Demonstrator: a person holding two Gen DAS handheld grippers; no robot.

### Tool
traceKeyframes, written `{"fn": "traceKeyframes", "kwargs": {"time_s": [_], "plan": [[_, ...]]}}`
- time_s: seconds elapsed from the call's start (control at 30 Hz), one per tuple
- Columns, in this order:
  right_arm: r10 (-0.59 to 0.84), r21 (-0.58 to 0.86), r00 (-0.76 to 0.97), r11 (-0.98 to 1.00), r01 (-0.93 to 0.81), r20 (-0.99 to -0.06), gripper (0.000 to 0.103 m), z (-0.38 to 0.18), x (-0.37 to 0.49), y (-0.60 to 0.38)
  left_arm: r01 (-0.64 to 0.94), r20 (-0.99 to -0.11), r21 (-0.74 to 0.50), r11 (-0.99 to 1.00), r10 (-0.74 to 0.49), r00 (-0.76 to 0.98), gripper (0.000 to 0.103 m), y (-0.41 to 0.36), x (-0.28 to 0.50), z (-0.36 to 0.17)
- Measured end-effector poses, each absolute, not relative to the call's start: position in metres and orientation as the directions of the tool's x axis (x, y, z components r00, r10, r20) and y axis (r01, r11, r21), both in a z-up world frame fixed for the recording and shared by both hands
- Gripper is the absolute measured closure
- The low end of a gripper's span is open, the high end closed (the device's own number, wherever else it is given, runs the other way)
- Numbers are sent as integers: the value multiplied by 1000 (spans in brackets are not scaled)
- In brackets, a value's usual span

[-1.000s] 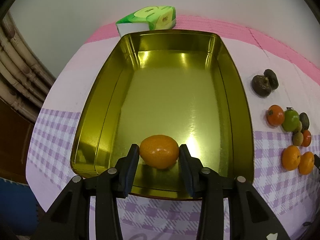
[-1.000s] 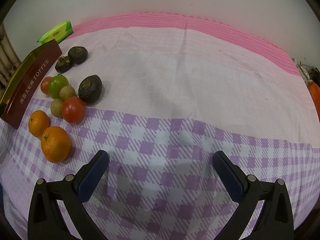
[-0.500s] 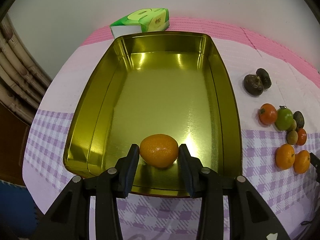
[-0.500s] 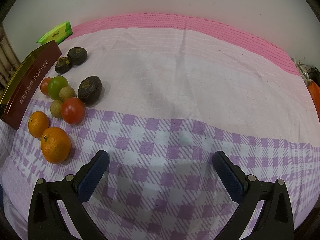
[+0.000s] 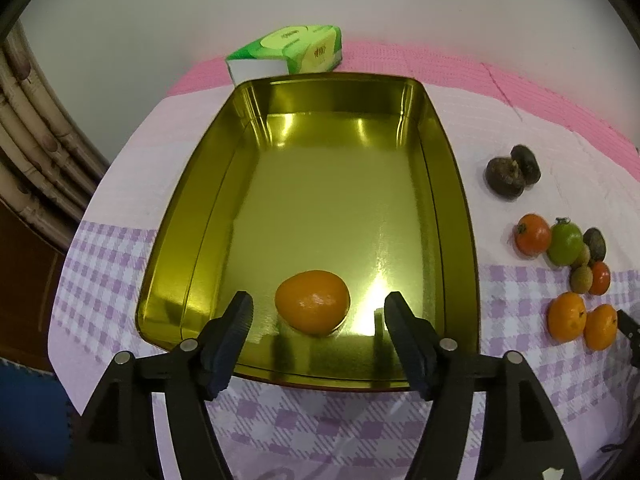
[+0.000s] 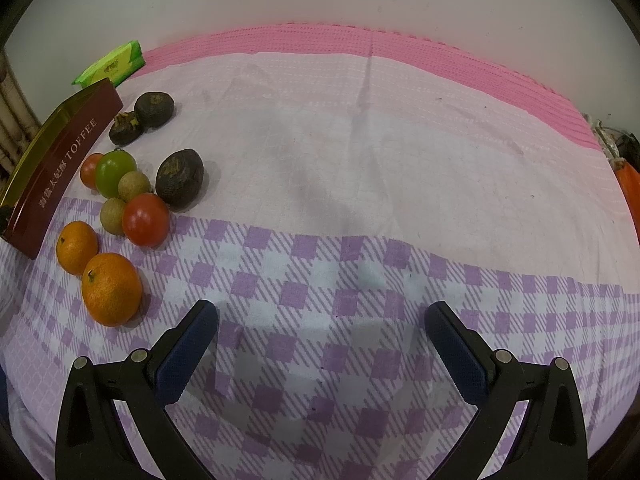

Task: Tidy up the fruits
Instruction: 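Carry the orange into the gold tin and open the left gripper, then lift the left gripper away from the tin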

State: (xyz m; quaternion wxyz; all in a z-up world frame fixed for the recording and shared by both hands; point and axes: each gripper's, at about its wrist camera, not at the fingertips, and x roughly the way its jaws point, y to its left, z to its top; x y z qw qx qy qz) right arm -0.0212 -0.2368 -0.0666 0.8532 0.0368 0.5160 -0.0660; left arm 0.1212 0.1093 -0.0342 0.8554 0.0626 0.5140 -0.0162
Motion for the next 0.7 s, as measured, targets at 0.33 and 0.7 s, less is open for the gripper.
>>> {"fn": "traceKeyframes", "kwargs": {"time_s": [0.33, 0.7], "plan": [[-79, -6, 459, 987, 158, -885, 0, -66, -22, -237, 37, -864, 67, 997, 39, 502, 33, 121, 114, -16], [-79, -6, 448, 987, 162, -891, 0, -66, -24, -237, -12, -845, 45, 999, 44, 533, 18, 138, 88, 2]]}}
